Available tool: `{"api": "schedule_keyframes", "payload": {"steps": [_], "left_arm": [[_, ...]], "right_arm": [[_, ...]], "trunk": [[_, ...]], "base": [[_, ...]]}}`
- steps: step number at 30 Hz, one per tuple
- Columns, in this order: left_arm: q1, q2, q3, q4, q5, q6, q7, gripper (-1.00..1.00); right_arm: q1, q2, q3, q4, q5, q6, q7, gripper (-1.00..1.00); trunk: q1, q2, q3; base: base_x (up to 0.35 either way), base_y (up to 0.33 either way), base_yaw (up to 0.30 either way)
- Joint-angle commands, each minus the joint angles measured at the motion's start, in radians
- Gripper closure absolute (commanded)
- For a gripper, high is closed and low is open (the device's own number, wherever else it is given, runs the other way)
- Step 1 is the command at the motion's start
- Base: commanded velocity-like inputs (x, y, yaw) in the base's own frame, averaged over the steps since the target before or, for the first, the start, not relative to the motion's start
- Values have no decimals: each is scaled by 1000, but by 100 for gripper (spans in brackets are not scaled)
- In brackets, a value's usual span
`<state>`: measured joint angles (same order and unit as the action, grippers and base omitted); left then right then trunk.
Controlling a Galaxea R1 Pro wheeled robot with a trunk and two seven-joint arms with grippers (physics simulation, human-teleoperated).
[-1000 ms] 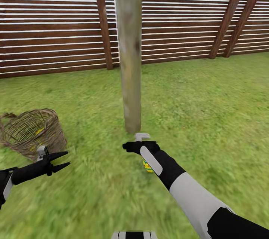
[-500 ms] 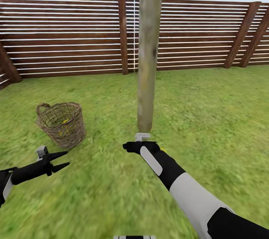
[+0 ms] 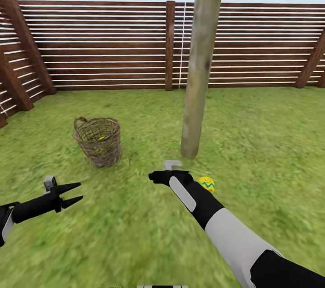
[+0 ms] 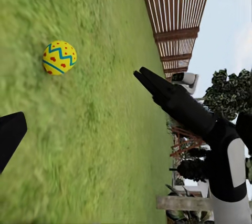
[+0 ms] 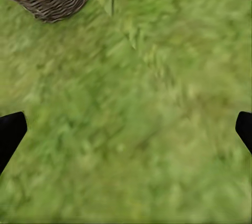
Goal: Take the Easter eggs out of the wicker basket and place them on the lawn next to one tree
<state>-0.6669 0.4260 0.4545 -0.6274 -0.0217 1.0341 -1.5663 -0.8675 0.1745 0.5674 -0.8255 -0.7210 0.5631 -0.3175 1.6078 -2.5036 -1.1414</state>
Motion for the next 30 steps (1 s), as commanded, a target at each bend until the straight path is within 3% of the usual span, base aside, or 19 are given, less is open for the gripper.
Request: {"api": "schedule_keyframes", "payload": {"steps": [1, 8, 13, 19, 21, 23, 25, 26, 27, 29, 30], "left_arm": [[0, 0, 1, 1, -2, 11, -4, -100], [18, 4, 14, 5, -1, 7, -4, -100], [26, 25, 46, 5, -3, -2, -4, -100], [27, 50, 54, 3, -8, -23, -4, -100], [26, 54, 55, -3, -10, -25, 72, -100], [23, 58, 57, -11, -10, -26, 198, -100], [17, 56, 59, -23, -9, -28, 391, -100], [15, 52, 60, -39, -6, -30, 517, -100], [15, 50, 61, -50, -3, -32, 584, -100], [14, 45, 62, -76, 3, -36, 677, -100], [14, 43, 62, -83, 4, -36, 694, -100]], "right_arm": [[-1, 0, 2, -1, -9, 1, -9, -100], [-1, 0, 3, 0, -9, 1, -9, -100], [-1, 0, 3, 0, -9, 1, -9, -100], [-1, 0, 3, 0, -9, 1, -9, -100], [-1, 0, 3, 0, -9, 1, -9, -100], [-1, 0, 3, 0, -9, 1, -9, -100], [-1, 0, 3, 0, -9, 0, -9, -100], [-1, 0, 3, 1, -9, 0, -9, -100], [-1, 0, 3, 1, -9, -1, -9, -100], [-1, 0, 3, 2, -9, -2, -8, -100], [-1, 0, 3, 2, -9, -3, -8, -100]], "trunk": [[0, 0, 0], [0, 0, 6], [0, 0, 11], [0, 0, 16], [0, 0, 18], [0, 0, 20], [0, 0, 21], [0, 0, 22], [0, 0, 23], [0, 0, 25], [0, 0, 26]], "base": [[-4, 0, 245], [-1, 0, 247], [0, 0, 248], [0, 0, 248], [0, 0, 248], [0, 0, 248], [0, 0, 248], [0, 0, 249], [0, 0, 252], [0, 0, 257], [0, 0, 259]]}}
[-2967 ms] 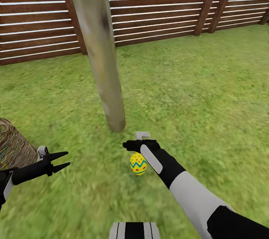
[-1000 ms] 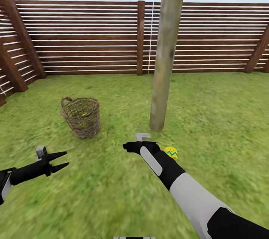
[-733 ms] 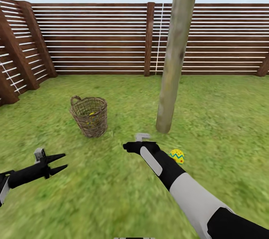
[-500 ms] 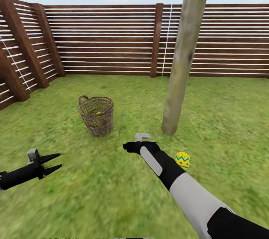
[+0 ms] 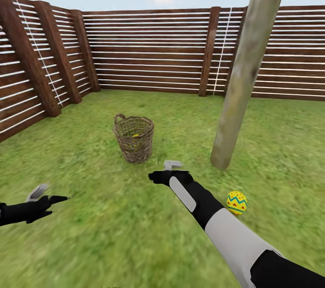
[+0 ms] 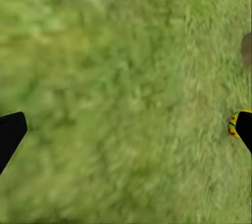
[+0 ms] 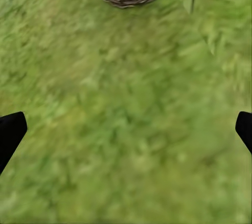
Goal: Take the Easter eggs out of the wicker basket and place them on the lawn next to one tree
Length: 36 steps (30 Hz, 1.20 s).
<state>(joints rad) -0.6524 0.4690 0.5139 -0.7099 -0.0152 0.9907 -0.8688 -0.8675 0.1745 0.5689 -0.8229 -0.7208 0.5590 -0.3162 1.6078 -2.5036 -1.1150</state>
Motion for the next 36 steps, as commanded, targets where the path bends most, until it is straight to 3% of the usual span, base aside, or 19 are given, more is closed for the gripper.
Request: {"api": "schedule_keyframes", "payload": {"steps": [1, 5, 10, 19, 23, 31, 36], "left_arm": [[-1, -2, 3, -7, -1, 7, 7, -100], [-1, -5, 3, -44, 0, 8, 3, -100], [-1, -6, 1, -61, -1, 8, -31, -100], [-1, -9, -8, -63, -15, 12, -7, -100], [-1, -19, -9, -63, -15, 11, 54, -100], [-2, -63, -9, -67, -12, -2, 286, -100], [-3, -70, -5, -70, -5, -39, 324, -100]], "right_arm": [[-1, 0, 2, -1, -9, 1, -9, -100], [-1, 0, 2, -1, -9, 0, -9, -100], [-1, 0, 1, 0, -9, -1, -9, -100], [-1, 0, 0, -7, -15, -1, -8, -100], [-1, 0, 0, -8, -18, -1, -5, -100], [-1, 0, 0, -9, -20, -2, -3, -100], [-1, 0, 1, -8, -21, -2, -1, -100]], "trunk": [[0, 0, 0], [0, 0, 3], [-2, 1, 26], [-6, 3, 63], [-12, 11, 77], [-39, 60, 99], [-39, 60, 102]], "base": [[0, 0, 260], [0, 0, 261], [0, 0, 260], [0, 0, 66], [0, 0, 1], [0, 0, 0], [0, 0, -113]]}}
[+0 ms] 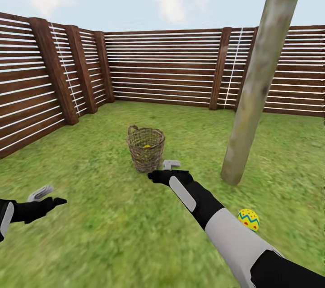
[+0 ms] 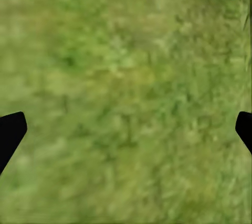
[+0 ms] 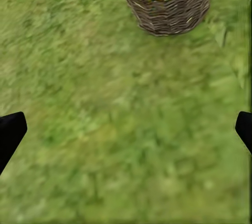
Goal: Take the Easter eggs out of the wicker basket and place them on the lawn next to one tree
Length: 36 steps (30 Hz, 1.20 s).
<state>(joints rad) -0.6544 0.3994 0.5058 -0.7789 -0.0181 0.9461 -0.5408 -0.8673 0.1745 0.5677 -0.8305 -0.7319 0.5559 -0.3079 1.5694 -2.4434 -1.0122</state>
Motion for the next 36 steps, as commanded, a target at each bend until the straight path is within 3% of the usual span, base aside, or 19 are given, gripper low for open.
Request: {"api": "schedule_keyframes", "payload": {"steps": [1, 8, 24, 36], "left_arm": [[-1, 0, 5, -1, -1, 3, -2, -100], [-1, -1, 8, -2, 0, -1, 2, -100], [-1, 0, 8, -2, 0, -1, 1, -100], [-1, 0, 8, -2, 0, 0, 1, -100]], "right_arm": [[-1, 0, 2, -1, -10, 1, -10, -100], [-1, 0, 3, 0, -11, -25, -10, -100], [20, 0, 3, -2, -2, -47, -8, -100], [21, 0, 3, -2, -4, -46, -8, -100]], "trunk": [[0, 0, 0], [0, 0, 1], [0, 0, 1], [0, 0, 9]], "base": [[0, 0, -136], [86, 58, -39], [251, 215, -5], [156, 293, -188]]}}
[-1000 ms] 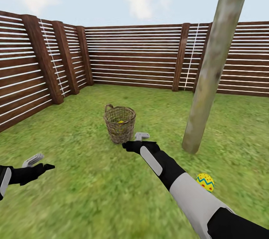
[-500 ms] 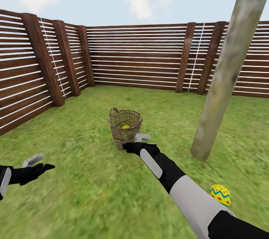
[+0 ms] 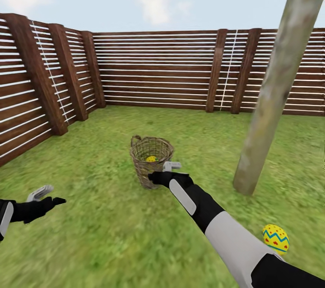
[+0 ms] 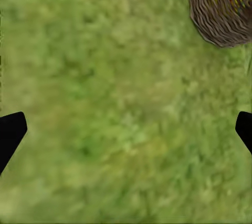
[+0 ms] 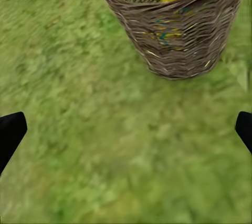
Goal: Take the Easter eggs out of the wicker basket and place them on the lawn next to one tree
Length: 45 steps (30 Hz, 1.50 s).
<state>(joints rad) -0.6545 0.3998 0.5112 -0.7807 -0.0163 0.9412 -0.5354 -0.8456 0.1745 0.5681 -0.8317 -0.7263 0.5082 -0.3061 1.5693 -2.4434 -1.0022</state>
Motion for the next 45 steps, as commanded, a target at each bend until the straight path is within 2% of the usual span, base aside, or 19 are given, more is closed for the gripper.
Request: {"api": "schedule_keyframes", "payload": {"steps": [1, 8, 21, 27, 45], "left_arm": [[0, 0, 3, 0, -2, 5, -5, -100], [0, 0, 3, 0, -1, 5, -5, -100], [0, 0, 4, 0, -1, 10, -5, -100], [0, -1, 4, -26, 0, 18, -4, -100], [0, -2, 3, -31, -1, 18, -3, -100]], "right_arm": [[-1, 0, 3, -1, -10, 1, -10, -100], [-1, 0, 3, -1, -9, 2, -10, -100], [-1, 0, 3, -1, -11, 2, -9, -100], [-1, 0, 3, -1, -16, 2, -8, -100], [0, 0, 2, 1, -16, 1, -9, -100]], "trunk": [[0, 0, -1], [0, 0, 0], [0, 0, 0], [-23, 42, 19], [-92, 168, 75]], "base": [[95, 319, -104], [91, 292, -21], [163, 85, 0], [10, 3, 0], [0, 0, 0]]}}
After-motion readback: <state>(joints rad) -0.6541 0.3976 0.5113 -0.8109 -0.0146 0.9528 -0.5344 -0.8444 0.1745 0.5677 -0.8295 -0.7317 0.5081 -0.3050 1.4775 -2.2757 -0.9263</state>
